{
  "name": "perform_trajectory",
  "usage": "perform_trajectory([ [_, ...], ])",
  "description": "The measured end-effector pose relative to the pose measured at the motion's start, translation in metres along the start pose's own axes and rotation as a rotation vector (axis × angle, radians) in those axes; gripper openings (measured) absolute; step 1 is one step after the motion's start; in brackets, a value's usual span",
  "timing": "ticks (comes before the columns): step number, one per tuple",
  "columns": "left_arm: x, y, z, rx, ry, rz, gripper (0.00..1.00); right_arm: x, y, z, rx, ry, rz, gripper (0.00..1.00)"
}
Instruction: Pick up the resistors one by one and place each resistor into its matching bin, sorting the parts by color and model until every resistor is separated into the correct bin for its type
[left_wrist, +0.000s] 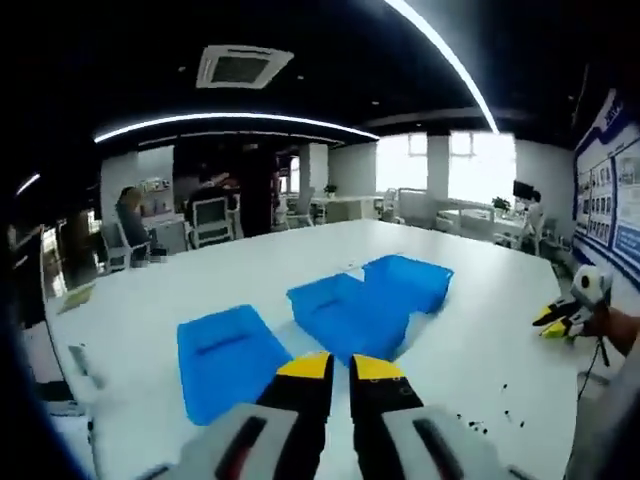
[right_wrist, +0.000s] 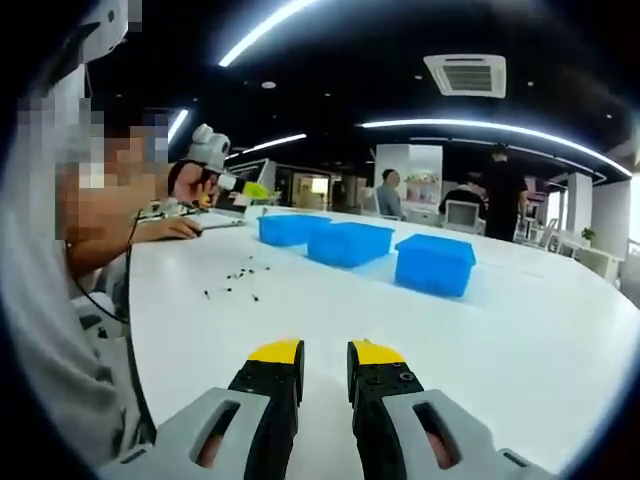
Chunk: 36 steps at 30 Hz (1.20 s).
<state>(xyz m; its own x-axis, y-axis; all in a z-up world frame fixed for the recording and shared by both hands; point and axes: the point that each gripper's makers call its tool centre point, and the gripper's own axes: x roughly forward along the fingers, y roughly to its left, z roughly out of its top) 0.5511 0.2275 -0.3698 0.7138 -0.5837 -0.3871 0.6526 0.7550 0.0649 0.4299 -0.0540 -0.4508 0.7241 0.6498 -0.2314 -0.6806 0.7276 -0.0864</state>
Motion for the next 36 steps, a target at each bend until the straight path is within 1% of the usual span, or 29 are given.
perform_trajectory([
  [2,0.001,-0.015,0.002,0.045,0.012,-0.034,0.10,0.002,0.002,0.002,-0.003,0.001,0.012,0.20],
  [4,0.000,-0.032,0.006,0.106,-0.003,-0.075,0.10,0.005,0.005,0.005,-0.058,0.020,0.048,0.20],
  [6,-0.001,-0.042,0.005,0.114,-0.019,-0.087,0.10,0.009,0.007,0.008,-0.096,0.037,0.081,0.20],
  [9,-0.004,-0.059,-0.002,0.114,-0.037,-0.109,0.10,0.017,0.009,0.016,-0.194,0.076,0.140,0.20],
  [11,-0.007,-0.068,-0.010,0.122,-0.035,-0.123,0.10,0.024,0.013,0.025,-0.245,0.081,0.181,0.20],
  [12,-0.008,-0.073,-0.016,0.124,-0.024,-0.136,0.10,0.027,0.015,0.029,-0.263,0.082,0.197,0.20],
  [14,-0.011,-0.086,-0.031,0.135,0.034,-0.197,0.10,0.036,0.019,0.034,-0.278,0.081,0.210,0.20],
  [15,-0.012,-0.093,-0.038,0.128,0.068,-0.235,0.10,0.041,0.022,0.035,-0.283,0.081,0.218,0.20],
  [16,-0.013,-0.101,-0.046,0.137,0.112,-0.278,0.10,0.044,0.024,0.036,-0.283,0.079,0.222,0.20],
  [17,-0.015,-0.108,-0.054,0.165,0.156,-0.318,0.10,0.048,0.029,0.036,-0.281,0.075,0.231,0.20],
  [18,-0.016,-0.115,-0.064,0.208,0.222,-0.354,0.10,0.049,0.032,0.036,-0.277,0.073,0.236,0.20],
  [19,-0.016,-0.118,-0.072,0.234,0.268,-0.376,0.10,0.051,0.036,0.036,-0.269,0.071,0.242,0.20],
  [20,-0.016,-0.120,-0.076,0.246,0.296,-0.391,0.10,0.052,0.040,0.035,-0.263,0.068,0.246,0.20],
  [21,-0.016,-0.124,-0.081,0.255,0.337,-0.413,0.10,0.053,0.044,0.034,-0.258,0.068,0.249,0.20],
  [23,-0.012,-0.127,-0.089,0.250,0.395,-0.442,0.10,0.051,0.051,0.031,-0.253,0.070,0.250,0.20],
  [24,-0.009,-0.127,-0.092,0.253,0.417,-0.452,0.10,0.049,0.052,0.030,-0.247,0.069,0.244,0.20],
  [25,-0.004,-0.125,-0.093,0.258,0.426,-0.453,0.10,0.047,0.053,0.029,-0.236,0.068,0.238,0.20],
  [27,0.004,-0.118,-0.098,0.259,0.466,-0.443,0.10,0.040,0.054,0.025,-0.206,0.069,0.220,0.20],
  [28,0.006,-0.117,-0.099,0.263,0.481,-0.449,0.10,0.037,0.054,0.023,-0.198,0.071,0.213,0.20],
  [32,0.013,-0.117,-0.106,0.285,0.538,-0.470,0.10,0.024,0.047,0.018,-0.152,0.072,0.170,0.20],
  [33,0.014,-0.116,-0.110,0.294,0.564,-0.477,0.10,0.019,0.044,0.017,-0.133,0.068,0.154,0.20],
  [34,0.017,-0.118,-0.104,0.276,0.547,-0.485,0.10,0.017,0.042,0.017,-0.113,0.063,0.141,0.20],
  [36,0.020,-0.120,-0.104,0.268,0.551,-0.505,0.10,0.013,0.040,0.018,-0.083,0.049,0.127,0.20],
])
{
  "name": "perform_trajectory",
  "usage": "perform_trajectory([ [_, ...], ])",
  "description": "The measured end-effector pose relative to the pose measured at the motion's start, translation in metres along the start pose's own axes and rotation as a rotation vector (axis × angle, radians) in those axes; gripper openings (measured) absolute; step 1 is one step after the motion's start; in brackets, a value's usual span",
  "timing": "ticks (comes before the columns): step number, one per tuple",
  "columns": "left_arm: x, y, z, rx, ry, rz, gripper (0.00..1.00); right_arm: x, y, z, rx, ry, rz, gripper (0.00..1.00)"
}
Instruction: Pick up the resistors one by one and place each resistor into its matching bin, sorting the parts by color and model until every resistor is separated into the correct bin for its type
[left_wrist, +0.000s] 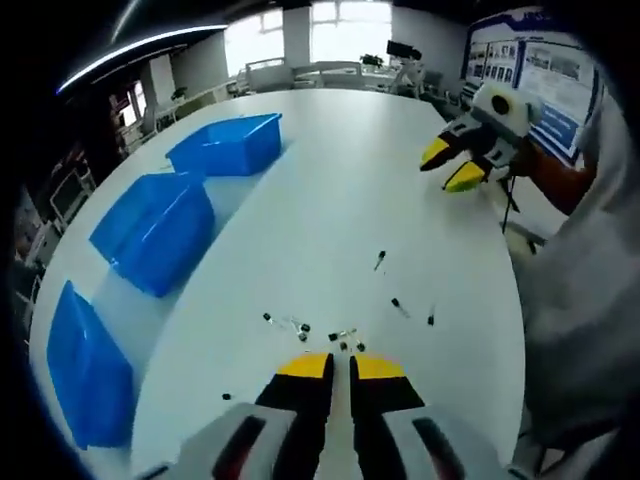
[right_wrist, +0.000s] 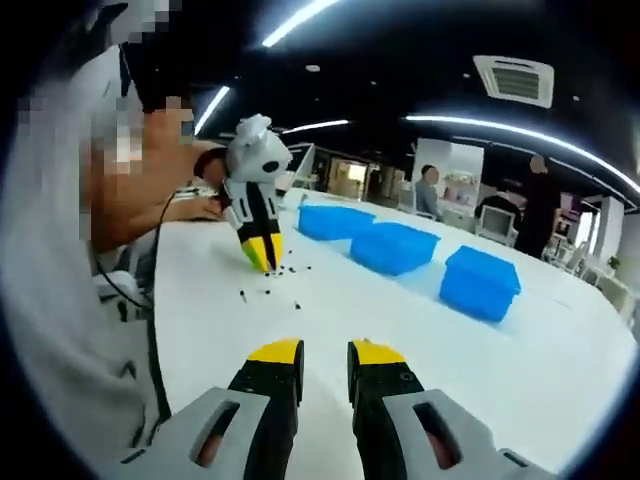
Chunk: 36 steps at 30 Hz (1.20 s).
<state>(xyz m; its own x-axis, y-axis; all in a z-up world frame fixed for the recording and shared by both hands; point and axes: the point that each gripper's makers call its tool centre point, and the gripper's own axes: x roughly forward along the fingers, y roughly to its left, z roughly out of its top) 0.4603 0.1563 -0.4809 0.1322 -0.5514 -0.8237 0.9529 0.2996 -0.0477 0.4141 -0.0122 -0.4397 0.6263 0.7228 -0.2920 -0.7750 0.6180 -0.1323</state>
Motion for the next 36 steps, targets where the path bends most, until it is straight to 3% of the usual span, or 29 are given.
perform_trajectory([
  [12,0.004,-0.009,0.002,-0.003,0.036,-0.046,0.05,0.001,0.003,-0.001,0.045,-0.027,-0.011,0.20],
  [20,0.001,-0.009,0.002,-0.022,0.016,-0.064,0.04,-0.004,-0.003,-0.003,0.057,-0.041,-0.023,0.20],
  [25,-0.016,-0.003,0.023,-0.087,-0.143,-0.078,0.04,-0.006,-0.007,-0.005,0.063,-0.043,-0.029,0.20],
  [31,-0.036,0.009,0.061,-0.075,-0.319,-0.045,0.04,-0.006,-0.012,-0.007,0.066,-0.046,-0.035,0.20],
  [34,-0.040,0.026,0.084,-0.104,-0.434,0.016,0.04,-0.006,-0.012,-0.006,0.063,-0.055,-0.032,0.20],
  [36,-0.040,0.034,0.092,-0.122,-0.471,0.036,0.04,-0.005,-0.013,-0.006,0.061,-0.056,-0.036,0.20],
])
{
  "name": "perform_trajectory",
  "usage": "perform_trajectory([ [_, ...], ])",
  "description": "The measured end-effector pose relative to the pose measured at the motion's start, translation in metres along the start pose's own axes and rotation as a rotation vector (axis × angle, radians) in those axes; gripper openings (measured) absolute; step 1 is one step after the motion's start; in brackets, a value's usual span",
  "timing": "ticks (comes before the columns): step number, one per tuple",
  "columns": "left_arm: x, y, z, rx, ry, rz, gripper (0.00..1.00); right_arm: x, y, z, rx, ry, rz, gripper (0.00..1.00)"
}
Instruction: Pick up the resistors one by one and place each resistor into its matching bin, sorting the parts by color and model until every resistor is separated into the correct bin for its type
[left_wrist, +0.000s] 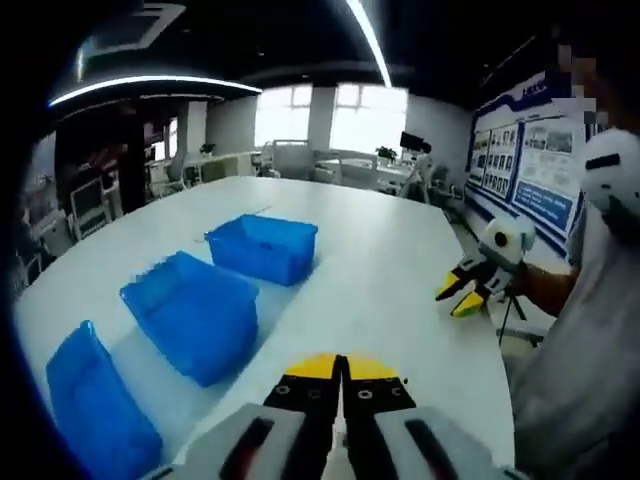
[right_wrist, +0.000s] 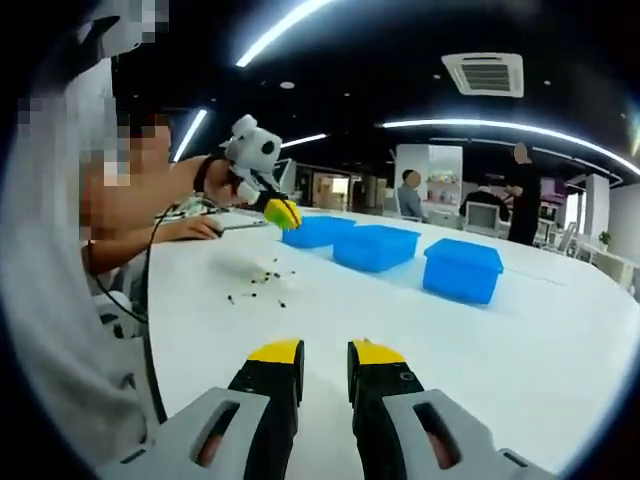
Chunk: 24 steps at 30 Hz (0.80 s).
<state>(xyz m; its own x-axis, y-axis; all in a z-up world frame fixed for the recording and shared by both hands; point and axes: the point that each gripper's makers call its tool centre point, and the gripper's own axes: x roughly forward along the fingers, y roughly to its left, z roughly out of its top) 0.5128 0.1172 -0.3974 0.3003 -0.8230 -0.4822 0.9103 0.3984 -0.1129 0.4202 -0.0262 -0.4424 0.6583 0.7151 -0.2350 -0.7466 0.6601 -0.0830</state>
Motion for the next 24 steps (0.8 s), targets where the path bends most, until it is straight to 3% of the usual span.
perform_trajectory([
  [5,0.008,0.041,0.047,-0.152,-0.233,0.088,0.04,-0.006,0.001,0.004,0.009,-0.034,-0.018,0.20],
  [9,0.009,0.092,0.073,-0.227,-0.350,0.247,0.04,-0.009,0.003,-0.002,0.034,-0.052,-0.033,0.20],
  [11,0.011,0.115,0.076,-0.262,-0.365,0.338,0.04,-0.011,0.003,0.001,0.023,-0.067,-0.044,0.20],
  [14,0.017,0.137,0.076,-0.284,-0.360,0.412,0.04,-0.010,0.003,0.003,0.021,-0.092,-0.053,0.20],
  [19,0.030,0.158,0.079,-0.320,-0.353,0.460,0.04,-0.011,0.002,0.003,-0.003,-0.108,-0.077,0.20],
  [24,0.047,0.159,0.084,-0.330,-0.328,0.488,0.04,-0.016,0.003,0.004,-0.006,-0.133,-0.086,0.20],
])
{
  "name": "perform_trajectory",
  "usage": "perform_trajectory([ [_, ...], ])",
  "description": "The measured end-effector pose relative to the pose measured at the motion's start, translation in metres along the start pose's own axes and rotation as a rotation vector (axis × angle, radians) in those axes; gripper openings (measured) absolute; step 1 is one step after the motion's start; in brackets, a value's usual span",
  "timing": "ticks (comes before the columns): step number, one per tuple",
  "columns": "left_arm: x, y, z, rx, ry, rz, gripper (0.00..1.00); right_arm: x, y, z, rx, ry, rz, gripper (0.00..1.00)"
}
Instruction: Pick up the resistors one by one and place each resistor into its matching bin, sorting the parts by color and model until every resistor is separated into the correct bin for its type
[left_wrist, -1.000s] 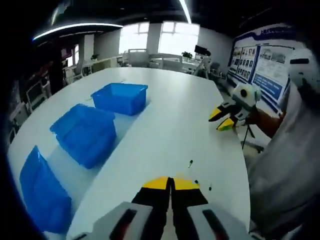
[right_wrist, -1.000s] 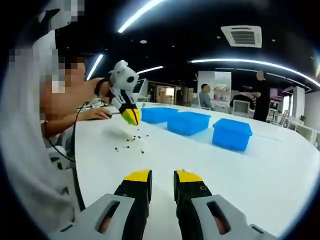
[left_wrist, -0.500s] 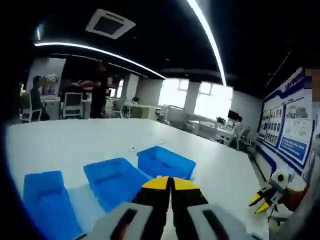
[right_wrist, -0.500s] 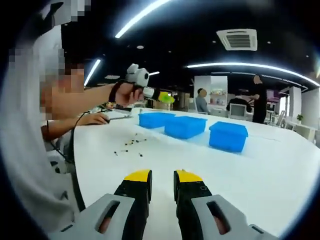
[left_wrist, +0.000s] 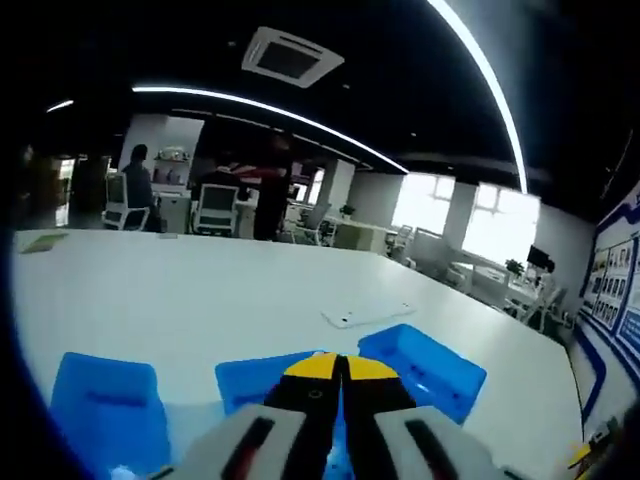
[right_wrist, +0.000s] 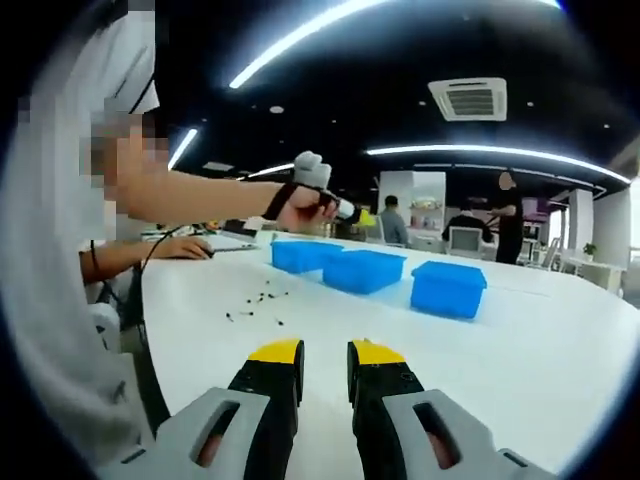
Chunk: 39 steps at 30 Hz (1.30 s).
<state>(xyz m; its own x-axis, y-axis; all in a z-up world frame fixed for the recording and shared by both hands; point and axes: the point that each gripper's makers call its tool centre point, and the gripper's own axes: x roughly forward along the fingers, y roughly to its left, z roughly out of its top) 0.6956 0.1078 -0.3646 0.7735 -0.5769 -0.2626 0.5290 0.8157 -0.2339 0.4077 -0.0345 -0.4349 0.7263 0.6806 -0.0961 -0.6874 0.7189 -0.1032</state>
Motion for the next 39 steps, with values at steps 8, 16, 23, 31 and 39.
perform_trajectory([
  [8,0.007,-0.011,0.000,0.009,0.026,0.018,0.10,-0.001,-0.003,0.003,0.012,-0.032,0.003,0.20],
  [16,0.009,-0.019,-0.001,0.015,0.052,0.014,0.14,0.007,-0.004,0.004,-0.022,-0.036,-0.007,0.20],
  [23,0.007,-0.044,0.006,0.064,0.051,0.014,0.13,0.008,-0.027,0.002,0.002,-0.009,-0.125,0.20],
  [31,-0.010,-0.073,0.040,-0.013,-0.069,0.016,0.13,0.004,-0.007,0.035,0.039,-0.091,-0.106,0.20],
  [39,-0.055,-0.098,0.095,0.022,-0.185,0.004,0.13,0.005,0.031,0.065,0.001,-0.159,0.017,0.20],
])
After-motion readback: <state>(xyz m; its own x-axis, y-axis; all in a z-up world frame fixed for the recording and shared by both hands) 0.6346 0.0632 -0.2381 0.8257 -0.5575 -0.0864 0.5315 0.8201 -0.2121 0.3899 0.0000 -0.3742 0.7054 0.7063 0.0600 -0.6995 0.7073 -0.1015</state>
